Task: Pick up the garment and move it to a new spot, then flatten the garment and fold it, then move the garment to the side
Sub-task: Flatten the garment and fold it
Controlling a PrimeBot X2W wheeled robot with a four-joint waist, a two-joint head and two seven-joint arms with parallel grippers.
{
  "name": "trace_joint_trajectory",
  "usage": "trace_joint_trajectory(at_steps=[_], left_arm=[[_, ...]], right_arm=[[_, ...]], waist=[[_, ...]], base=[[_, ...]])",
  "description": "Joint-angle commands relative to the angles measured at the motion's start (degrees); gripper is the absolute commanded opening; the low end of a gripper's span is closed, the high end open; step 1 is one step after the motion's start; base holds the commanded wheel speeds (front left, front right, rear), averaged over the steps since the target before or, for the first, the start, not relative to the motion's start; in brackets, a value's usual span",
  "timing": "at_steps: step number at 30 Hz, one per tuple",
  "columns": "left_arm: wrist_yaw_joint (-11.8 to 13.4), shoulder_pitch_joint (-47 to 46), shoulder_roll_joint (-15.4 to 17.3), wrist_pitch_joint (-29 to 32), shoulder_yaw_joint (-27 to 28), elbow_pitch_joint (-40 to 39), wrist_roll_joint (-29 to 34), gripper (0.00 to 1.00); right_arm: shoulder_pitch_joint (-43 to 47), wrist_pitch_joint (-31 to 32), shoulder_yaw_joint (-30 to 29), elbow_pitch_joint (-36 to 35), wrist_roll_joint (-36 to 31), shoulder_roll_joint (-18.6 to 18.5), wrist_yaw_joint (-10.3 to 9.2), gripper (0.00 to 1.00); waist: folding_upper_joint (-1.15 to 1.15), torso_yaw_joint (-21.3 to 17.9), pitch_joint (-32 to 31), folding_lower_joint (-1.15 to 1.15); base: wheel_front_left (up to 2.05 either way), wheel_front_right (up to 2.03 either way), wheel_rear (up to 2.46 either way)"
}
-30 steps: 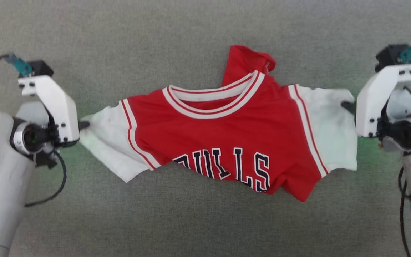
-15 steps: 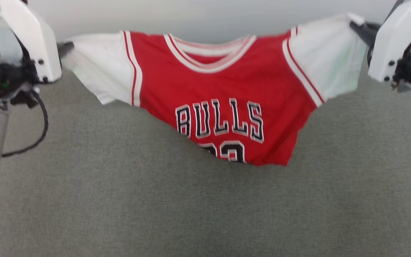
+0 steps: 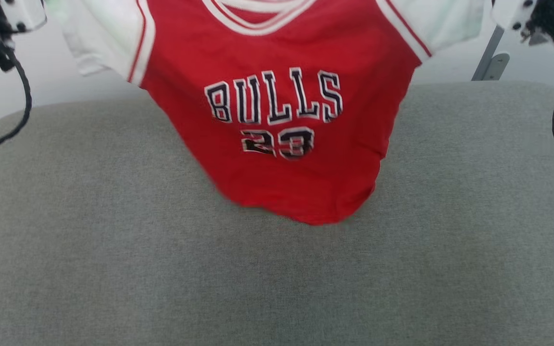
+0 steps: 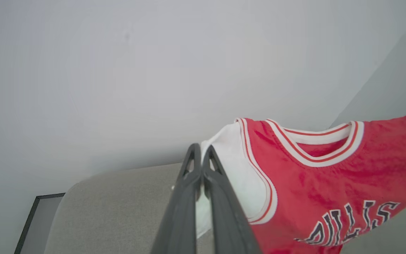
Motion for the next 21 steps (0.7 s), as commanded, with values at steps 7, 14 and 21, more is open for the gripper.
trace_joint_trajectory(at_steps=[7,14,21], left_arm=[[0.4,-5.3,-1.4,-3.2,-0.2,3.4,1.3,0.0],[-0.5,-7.9,-2.6,-5.5,-0.9,5.8,2.2,0.0],[-1.1,-13.5,-4.2,-11.6,-1.0,9.0,3.8,0.0]], right_arm=[[-6.0,-4.4,1.8,5.9,-1.2,1.3,0.0,0.0],[-9.8,-7.0,3.6,11.7,-2.3,2.0,0.0,0.0],[-16.2,-13.1,5.1,20.0,-6.1,2.9,0.0,0.0]], waist=[[0.0,-0.7,-1.0,0.0],[0.0,-1.1,0.0,0.0],[0.0,-0.9,5.8,0.0]], base=[[0.0,0.0,0.0],[0.0,0.0,0.0],[0.0,0.0,0.0]])
